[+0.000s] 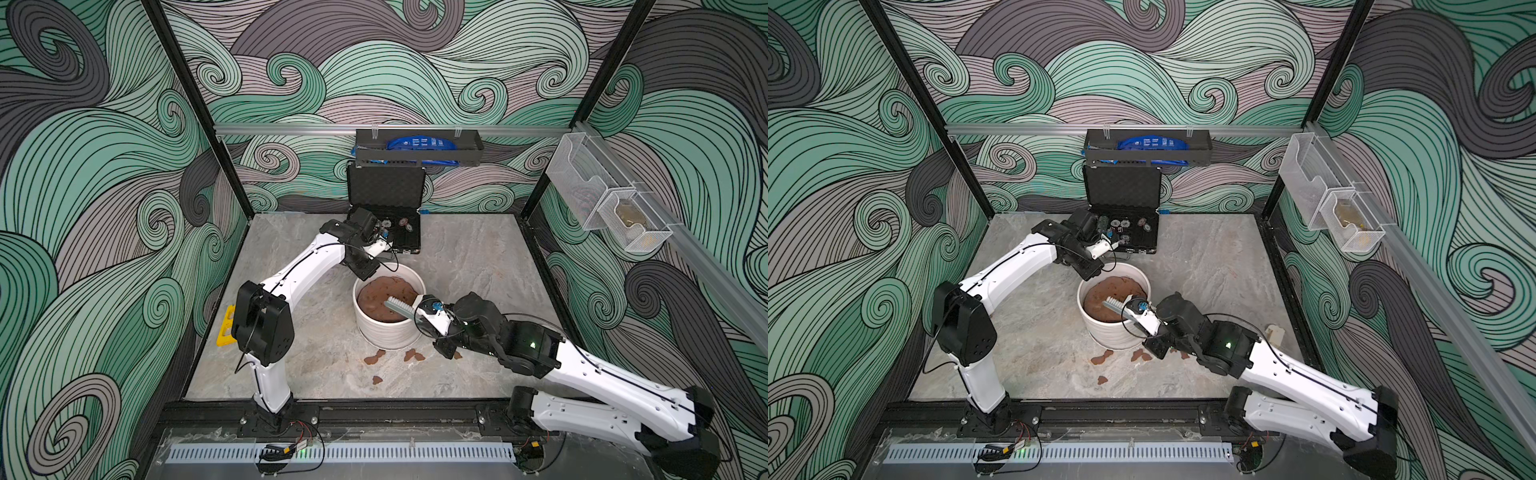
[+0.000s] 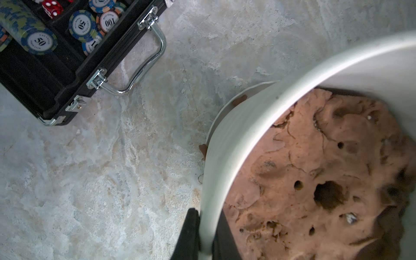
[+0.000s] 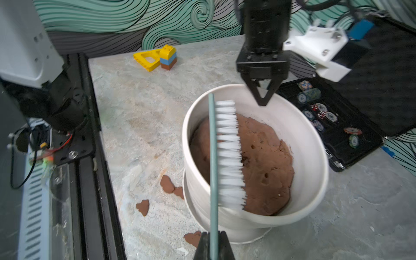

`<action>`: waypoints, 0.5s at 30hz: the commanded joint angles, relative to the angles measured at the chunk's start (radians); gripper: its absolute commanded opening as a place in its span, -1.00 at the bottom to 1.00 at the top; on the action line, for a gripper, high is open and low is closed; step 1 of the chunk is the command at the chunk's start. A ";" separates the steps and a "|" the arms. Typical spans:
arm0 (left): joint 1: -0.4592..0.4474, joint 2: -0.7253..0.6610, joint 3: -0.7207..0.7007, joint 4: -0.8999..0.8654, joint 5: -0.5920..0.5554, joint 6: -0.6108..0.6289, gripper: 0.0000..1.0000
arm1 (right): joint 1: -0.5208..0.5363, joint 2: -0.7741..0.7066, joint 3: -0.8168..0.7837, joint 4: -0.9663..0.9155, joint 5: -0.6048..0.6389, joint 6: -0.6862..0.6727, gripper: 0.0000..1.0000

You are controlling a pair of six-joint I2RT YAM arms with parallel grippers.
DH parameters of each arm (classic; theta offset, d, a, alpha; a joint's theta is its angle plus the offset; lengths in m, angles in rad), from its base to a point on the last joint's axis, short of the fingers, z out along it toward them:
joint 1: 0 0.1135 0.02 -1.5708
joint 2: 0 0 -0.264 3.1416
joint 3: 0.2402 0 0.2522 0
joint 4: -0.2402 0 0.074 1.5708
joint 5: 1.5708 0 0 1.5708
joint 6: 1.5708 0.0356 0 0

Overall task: Scrub the dried mud off the ceramic pot
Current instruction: Rotate the pot on the tray, then place the brush at the center of the board.

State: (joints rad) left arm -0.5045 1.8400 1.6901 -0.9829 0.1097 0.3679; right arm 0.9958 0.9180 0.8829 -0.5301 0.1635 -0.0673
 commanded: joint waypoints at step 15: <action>0.014 -0.021 0.192 -0.098 0.113 -0.074 0.15 | -0.482 -0.048 -0.385 0.436 0.026 0.579 -1.00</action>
State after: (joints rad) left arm -0.4984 1.8938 1.8450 -1.0492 0.1730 0.3653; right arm 0.5220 0.8463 0.5140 -0.2337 0.2012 0.4282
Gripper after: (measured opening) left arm 0.544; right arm 0.079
